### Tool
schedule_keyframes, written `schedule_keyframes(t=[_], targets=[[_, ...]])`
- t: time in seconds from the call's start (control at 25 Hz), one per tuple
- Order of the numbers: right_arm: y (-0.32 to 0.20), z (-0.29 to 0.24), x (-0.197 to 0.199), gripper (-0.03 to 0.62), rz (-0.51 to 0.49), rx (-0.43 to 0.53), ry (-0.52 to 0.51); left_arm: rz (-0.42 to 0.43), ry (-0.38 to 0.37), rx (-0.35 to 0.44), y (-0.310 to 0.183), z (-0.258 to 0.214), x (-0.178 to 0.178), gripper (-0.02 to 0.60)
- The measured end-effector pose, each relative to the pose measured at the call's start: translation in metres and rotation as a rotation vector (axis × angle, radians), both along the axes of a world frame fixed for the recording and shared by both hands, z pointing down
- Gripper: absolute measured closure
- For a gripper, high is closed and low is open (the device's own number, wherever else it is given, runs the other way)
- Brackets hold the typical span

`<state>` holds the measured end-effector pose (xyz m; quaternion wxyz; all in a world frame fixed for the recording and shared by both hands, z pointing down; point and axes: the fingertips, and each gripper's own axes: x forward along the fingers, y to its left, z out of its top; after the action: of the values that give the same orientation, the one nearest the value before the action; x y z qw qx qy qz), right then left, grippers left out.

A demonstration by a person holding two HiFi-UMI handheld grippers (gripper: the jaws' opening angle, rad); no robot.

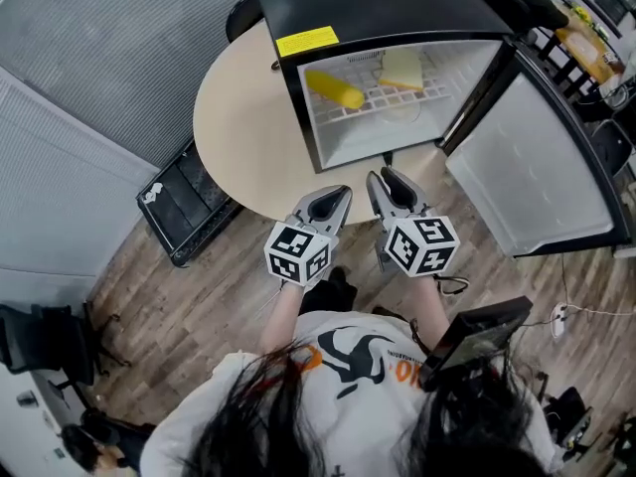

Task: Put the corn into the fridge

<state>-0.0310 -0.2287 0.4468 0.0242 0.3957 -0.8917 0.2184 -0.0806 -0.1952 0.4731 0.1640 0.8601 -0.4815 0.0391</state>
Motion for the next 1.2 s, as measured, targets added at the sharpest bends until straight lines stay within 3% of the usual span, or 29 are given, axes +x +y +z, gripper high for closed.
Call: schedule_keyframes(t=[0.8,1.08,1.2], targets=[[0.112,0.007,0.075,0.514,-0.224,-0.014,-0.016,-0.211,-0.006,-0.004,0.112,0.006,0.090,0.568],[0.150,0.010,0.080,0.516,-0.278,-0.028,-0.031,-0.248,-0.025,-0.023,0.153,0.010,0.103,0.568],[0.156,0.011,0.082,0.544,-0.273,-0.028,-0.021,-0.258,-0.032,-0.019,0.163,0.008,0.104,0.568]])
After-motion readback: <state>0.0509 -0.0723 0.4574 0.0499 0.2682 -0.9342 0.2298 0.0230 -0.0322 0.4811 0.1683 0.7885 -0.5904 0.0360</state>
